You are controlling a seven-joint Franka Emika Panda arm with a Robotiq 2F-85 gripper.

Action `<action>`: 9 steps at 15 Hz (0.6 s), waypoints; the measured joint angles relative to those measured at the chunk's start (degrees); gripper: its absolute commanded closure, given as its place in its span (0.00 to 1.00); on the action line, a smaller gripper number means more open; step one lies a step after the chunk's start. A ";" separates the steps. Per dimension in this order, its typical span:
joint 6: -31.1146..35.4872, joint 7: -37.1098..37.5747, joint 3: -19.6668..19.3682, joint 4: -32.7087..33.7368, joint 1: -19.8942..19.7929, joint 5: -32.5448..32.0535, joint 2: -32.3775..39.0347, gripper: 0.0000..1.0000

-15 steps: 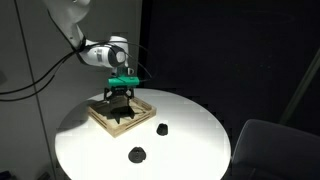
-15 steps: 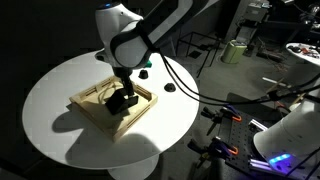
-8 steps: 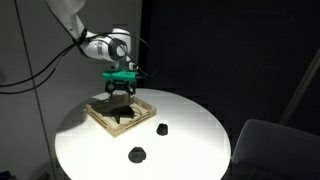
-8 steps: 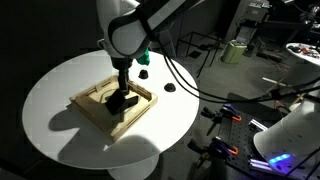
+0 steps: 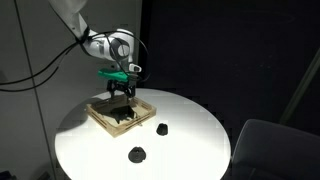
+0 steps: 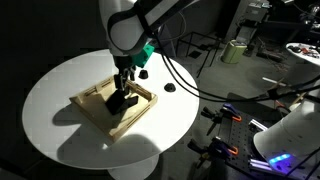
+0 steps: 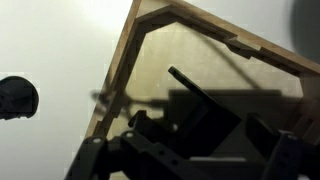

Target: Put the large black thing onto the tray

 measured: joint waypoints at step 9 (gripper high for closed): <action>-5.11 10.89 -2.62 -5.39 0.54 3.96 -8.53 0.00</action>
